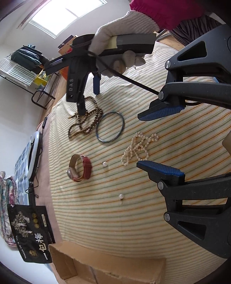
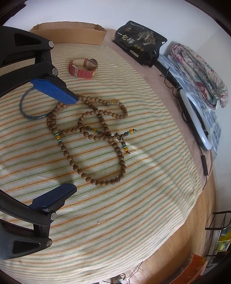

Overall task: Organize jewelry
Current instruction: 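Close the left tool on the pearl strand while the right tool grasps the wooden mala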

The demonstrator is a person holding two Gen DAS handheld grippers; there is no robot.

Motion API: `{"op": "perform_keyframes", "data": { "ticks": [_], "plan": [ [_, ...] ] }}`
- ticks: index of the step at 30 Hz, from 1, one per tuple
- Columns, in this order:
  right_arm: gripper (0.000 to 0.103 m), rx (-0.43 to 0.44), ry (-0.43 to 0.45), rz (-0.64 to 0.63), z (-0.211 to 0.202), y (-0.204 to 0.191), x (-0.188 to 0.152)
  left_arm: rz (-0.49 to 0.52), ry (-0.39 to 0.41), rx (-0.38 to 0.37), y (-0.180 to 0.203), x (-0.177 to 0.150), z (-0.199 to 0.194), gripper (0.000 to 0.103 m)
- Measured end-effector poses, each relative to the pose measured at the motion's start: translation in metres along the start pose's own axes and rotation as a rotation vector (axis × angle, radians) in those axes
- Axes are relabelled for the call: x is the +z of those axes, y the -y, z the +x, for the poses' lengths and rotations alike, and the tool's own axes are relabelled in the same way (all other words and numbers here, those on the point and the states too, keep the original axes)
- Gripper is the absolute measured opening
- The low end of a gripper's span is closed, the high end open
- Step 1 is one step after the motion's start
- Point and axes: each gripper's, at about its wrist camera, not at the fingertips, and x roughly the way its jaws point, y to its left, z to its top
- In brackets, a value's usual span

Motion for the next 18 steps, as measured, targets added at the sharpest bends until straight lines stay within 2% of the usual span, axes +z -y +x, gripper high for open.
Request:
{"op": "perform_keyframes", "data": {
  "ticks": [6, 9, 12, 18],
  "plan": [
    [0.094, 0.007, 0.002, 0.017, 0.007, -0.004, 0.005, -0.015, -0.028, 0.001, -0.003, 0.001, 0.017, 0.047],
    [0.099, -0.001, 0.002, 0.004, 0.011, -0.011, 0.006, -0.039, -0.042, 0.01, -0.008, 0.003, 0.026, 0.047],
    [0.1, 0.0, 0.006, -0.011, 0.015, -0.019, 0.008, -0.058, -0.051, -0.008, -0.011, 0.005, 0.031, 0.047],
    [0.102, -0.003, 0.012, -0.033, 0.025, -0.037, 0.012, -0.043, -0.054, 0.001, -0.008, 0.003, 0.034, 0.047]
  ]
}}
